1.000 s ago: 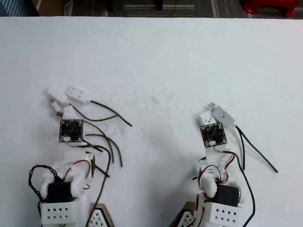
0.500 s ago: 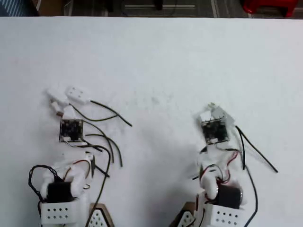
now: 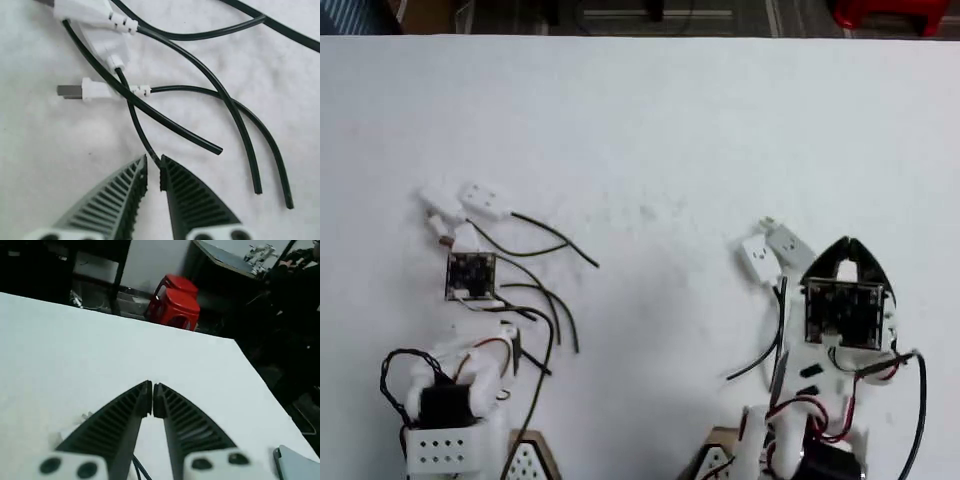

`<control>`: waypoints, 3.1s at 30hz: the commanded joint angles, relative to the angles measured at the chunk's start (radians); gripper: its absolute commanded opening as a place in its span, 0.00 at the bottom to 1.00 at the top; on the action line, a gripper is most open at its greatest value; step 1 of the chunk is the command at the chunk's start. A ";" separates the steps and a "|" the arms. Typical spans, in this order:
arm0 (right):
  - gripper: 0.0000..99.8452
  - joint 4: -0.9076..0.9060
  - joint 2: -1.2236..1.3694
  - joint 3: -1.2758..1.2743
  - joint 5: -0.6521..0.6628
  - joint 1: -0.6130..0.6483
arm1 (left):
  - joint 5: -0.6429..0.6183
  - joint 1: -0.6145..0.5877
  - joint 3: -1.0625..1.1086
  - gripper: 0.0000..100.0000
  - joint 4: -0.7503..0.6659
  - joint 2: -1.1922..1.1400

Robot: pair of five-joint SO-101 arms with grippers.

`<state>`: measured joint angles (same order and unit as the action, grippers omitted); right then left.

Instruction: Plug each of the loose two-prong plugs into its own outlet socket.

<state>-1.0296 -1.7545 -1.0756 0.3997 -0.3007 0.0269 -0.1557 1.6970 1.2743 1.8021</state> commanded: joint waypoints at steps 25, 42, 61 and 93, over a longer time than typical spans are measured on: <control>0.24 -0.685 2.124 1.448 0.466 0.102 | -0.005 0.007 -0.003 0.07 0.002 0.004; 0.06 -0.676 2.451 1.602 0.549 0.054 | -0.005 0.007 -0.003 0.07 0.002 0.004; 0.02 -0.688 1.854 1.479 0.400 0.186 | -0.005 0.007 -0.003 0.07 0.002 0.004; 0.16 -0.552 2.471 1.458 0.609 -0.380 | -0.005 0.007 -0.003 0.07 0.002 0.004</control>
<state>-1.5359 0.6897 0.2762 0.9643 -0.6061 0.0269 -0.1557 1.6970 1.2743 1.8021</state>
